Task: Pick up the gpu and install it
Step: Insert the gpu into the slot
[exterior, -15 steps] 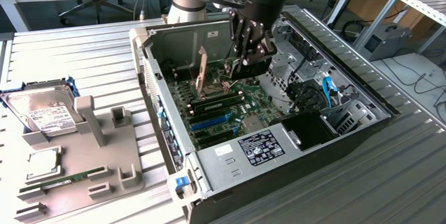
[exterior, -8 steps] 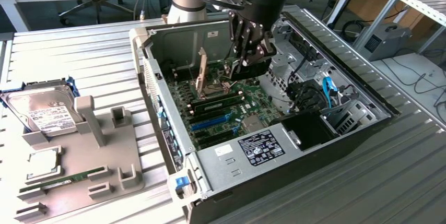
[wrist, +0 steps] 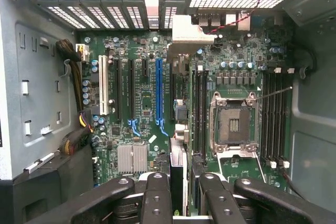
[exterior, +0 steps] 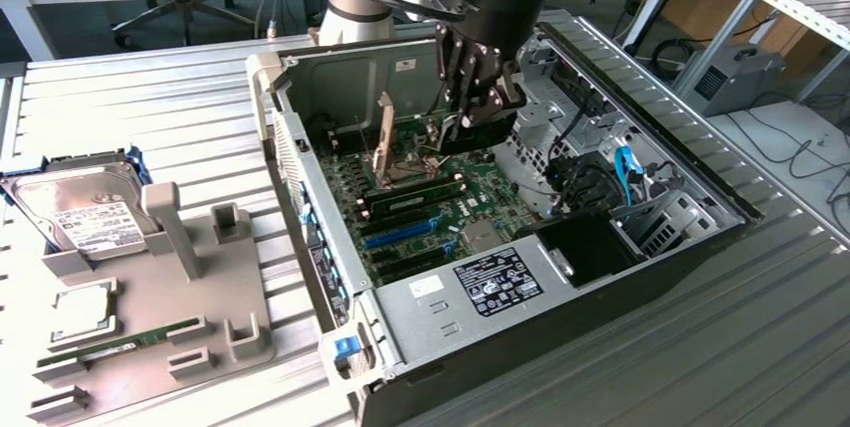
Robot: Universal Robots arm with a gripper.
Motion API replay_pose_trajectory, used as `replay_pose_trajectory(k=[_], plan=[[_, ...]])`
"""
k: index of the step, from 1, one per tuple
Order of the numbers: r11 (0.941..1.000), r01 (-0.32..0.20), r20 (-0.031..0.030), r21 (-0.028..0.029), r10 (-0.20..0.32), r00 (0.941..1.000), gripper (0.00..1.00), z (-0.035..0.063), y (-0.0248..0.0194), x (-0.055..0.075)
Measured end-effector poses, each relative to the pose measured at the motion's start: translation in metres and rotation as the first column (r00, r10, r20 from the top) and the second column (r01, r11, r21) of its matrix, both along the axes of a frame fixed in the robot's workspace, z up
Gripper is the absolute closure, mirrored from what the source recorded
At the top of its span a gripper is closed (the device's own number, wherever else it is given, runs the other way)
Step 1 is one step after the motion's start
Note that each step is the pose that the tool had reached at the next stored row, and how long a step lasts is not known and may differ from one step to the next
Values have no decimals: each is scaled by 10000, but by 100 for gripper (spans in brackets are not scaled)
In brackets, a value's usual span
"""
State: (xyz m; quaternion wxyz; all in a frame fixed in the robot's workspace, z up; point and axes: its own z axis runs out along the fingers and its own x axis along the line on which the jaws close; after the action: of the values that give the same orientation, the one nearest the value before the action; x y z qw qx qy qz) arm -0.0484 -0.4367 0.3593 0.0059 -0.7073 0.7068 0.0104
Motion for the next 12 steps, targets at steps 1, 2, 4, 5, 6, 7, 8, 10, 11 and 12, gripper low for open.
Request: replay_pose_trajectory(k=[1, 2, 4, 5, 6, 7, 8, 10, 11, 12], plan=[[10000, 0, 0, 0, 0, 10000, 74, -2, 0, 0], [10000, -1, 0, -1, 1, 10000, 74, -18, 0, -1], [10000, 0, 0, -1, 0, 10000, 74, -36, 0, -6], [10000, 0, 0, -1, 0, 10000, 74, -37, 0, -6], [10000, 0, 0, -1, 0, 10000, 74, -39, 0, -8], [10000, 0, 0, -1, 0, 10000, 74, -40, 0, -8], [10000, 0, 0, 0, 0, 10000, 74, -44, 0, -10], [10000, 0, 0, 0, 0, 10000, 74, -49, 0, -11], [10000, 0, 0, -1, 0, 10000, 74, -51, 0, -10], [10000, 0, 0, 0, 0, 10000, 74, -53, 0, -11]])
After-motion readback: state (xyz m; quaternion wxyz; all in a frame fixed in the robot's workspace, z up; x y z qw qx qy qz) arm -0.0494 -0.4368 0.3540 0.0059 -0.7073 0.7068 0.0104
